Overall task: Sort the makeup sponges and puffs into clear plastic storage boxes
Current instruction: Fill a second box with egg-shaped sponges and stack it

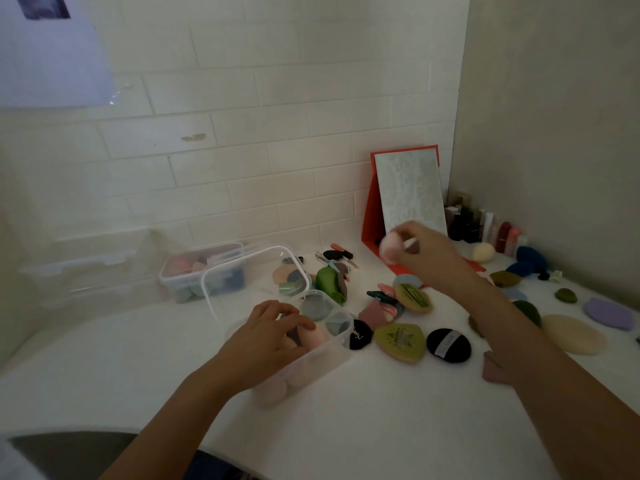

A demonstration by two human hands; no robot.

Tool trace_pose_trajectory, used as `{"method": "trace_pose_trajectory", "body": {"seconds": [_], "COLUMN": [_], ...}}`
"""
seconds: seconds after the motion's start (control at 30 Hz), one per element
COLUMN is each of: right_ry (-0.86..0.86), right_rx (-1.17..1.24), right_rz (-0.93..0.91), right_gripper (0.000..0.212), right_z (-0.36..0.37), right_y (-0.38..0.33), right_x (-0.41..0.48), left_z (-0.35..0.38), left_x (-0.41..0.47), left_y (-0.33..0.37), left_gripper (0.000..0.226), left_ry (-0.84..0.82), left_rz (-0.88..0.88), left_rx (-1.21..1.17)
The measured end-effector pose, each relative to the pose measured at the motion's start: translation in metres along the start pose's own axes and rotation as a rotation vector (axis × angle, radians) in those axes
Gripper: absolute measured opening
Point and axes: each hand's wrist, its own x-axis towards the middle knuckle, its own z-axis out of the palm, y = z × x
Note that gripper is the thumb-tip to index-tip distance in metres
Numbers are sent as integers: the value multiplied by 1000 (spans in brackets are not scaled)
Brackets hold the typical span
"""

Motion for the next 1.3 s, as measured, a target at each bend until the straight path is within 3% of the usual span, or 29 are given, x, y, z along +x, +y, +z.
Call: {"method": "trace_pose_trajectory", "body": {"seconds": [0.07, 0.13, 0.37, 0.6, 0.77, 0.93, 1.1, 1.2, 1.23, 1.3], "right_ry": [-356, -590, -869, -870, -852, -857, -844, -822, -817, -827], "right_rx": [14, -48, -391, -897, -743, -464, -632, -727, -745, -713], "right_rz": [-99, -165, -173, -256, -238, -34, -45, -57, -54, -39], "right_gripper": [29, 30, 29, 25, 37, 37, 35, 13, 22, 18], "right_z": [4, 18, 69, 89, 94, 87, 96, 109, 111, 111], "right_y": [-30, -50, -75, -91, -88, -75, -73, -73, -74, -74], "right_x": [-6, -9, -3, 1, 5, 4, -5, -5, -5, -6], "left_z": [0, 0, 2, 5, 7, 9, 10, 9, 9, 9], "left_x": [0, 0, 1, 2, 3, 4, 4, 4, 4, 4], "left_y": [-1, -1, -1, -3, -7, -9, -9, -7, -7, -8], "left_gripper": [38, 39, 46, 43, 36, 31, 25, 25, 25, 28], "left_ry": [-2, 4, 21, 46, 75, 89, 104, 91, 93, 119], "left_rz": [3, 6, -8, 15, 36, 46, 45, 37, 39, 51], "left_rx": [-3, -3, 30, 33, 6, -7, -20, -2, 5, -4]}}
